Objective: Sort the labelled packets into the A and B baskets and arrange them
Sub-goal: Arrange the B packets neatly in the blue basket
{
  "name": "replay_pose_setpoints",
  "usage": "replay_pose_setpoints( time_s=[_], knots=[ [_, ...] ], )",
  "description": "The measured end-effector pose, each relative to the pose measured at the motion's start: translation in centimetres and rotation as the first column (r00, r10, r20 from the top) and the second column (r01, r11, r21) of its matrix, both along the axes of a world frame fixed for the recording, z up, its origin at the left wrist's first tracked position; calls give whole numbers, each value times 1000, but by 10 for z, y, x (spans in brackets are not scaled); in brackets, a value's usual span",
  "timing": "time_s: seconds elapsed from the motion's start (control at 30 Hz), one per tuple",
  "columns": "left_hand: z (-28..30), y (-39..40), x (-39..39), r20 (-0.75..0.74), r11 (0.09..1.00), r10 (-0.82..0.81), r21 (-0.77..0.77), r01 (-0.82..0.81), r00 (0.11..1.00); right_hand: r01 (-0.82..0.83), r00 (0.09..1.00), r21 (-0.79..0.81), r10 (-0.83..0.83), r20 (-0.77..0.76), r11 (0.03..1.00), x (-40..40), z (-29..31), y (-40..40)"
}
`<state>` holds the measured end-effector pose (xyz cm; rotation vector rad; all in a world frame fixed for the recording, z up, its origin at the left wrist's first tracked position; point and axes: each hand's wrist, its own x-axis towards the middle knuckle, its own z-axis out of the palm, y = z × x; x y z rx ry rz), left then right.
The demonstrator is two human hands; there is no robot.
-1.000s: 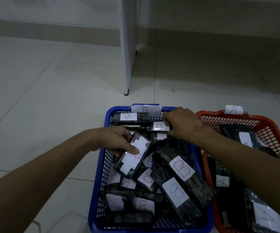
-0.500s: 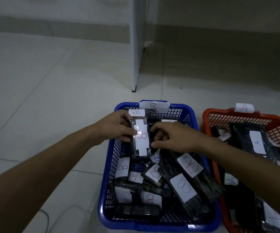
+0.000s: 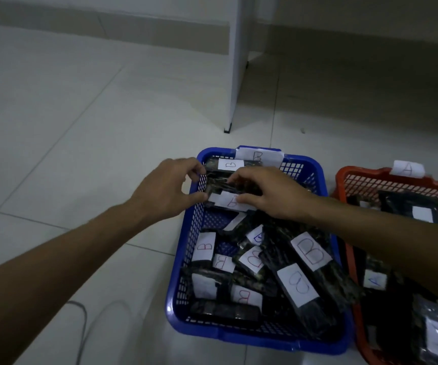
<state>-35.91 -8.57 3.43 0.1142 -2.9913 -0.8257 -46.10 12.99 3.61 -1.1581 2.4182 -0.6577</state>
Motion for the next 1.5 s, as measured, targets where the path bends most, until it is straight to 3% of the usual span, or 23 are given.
replay_pose_setpoints(
  time_s=[0.1, 0.17, 0.33, 0.43, 0.53, 0.67, 0.7, 0.77, 0.8, 0.87, 1.0, 1.1, 1.2, 1.37, 1.5],
  knots=[
    [-1, 2, 4, -114, 996, 30, -78, -39, 993, -32, 990, 15, 34, -135, 999, -4, -1, -9],
    [-1, 11, 3, -116, 993, 8, -115, -22, 993, -38, 991, 56, 45, -127, 998, -11, 0, -5],
    [-20, 58, -3, 304, 965, -142, -168, 200, 942, 99, 995, 98, -96, -31, 990, -24, -1, 31],
    [-37, 70, -12, 347, 951, -70, -259, 168, 935, 203, 979, 37, -203, -14, 978, -24, -4, 44],
    [-38, 70, -23, 313, 998, 32, -66, -12, 949, 281, 960, -31, -281, 14, 959, -25, -2, 51],
    [-29, 67, -27, 274, 961, 149, 189, -204, 950, 318, 947, -102, -311, 74, 943, -22, 4, 54],
    [-28, 64, -26, 294, 924, 150, 298, -240, 944, 322, 946, -118, -313, 89, 939, -21, 4, 52],
    [-26, 60, -25, 389, 752, 107, 571, -330, 915, 342, 935, -142, -322, 147, 929, -17, 2, 46],
    [-25, 59, -25, 410, 684, 90, 637, -355, 908, 347, 930, -143, -320, 180, 927, -16, 1, 42],
    [-27, 62, -27, 372, 729, 85, 609, -312, 924, 358, 917, -138, -320, 237, 924, -14, 0, 36],
    [-36, 70, -32, 232, 940, 114, 290, -181, 966, 402, 888, -133, -350, 299, 906, -12, -2, 41],
    [-31, 65, -28, 184, 971, 112, 188, -147, 977, 435, 880, -148, -385, 280, 888, -6, -4, 46],
    [-3, 45, -20, 61, 986, 73, 148, -81, 995, 385, 919, -133, -368, 139, 913, -3, -2, 45],
    [28, -3, -14, -50, 944, 137, 310, -115, 989, 186, 982, 99, -184, -30, 977, 1, -5, 16],
    [23, -13, -9, 21, 836, 157, 529, -145, 987, 53, 998, 225, -42, -53, 973, 10, -19, -9]
  ],
)
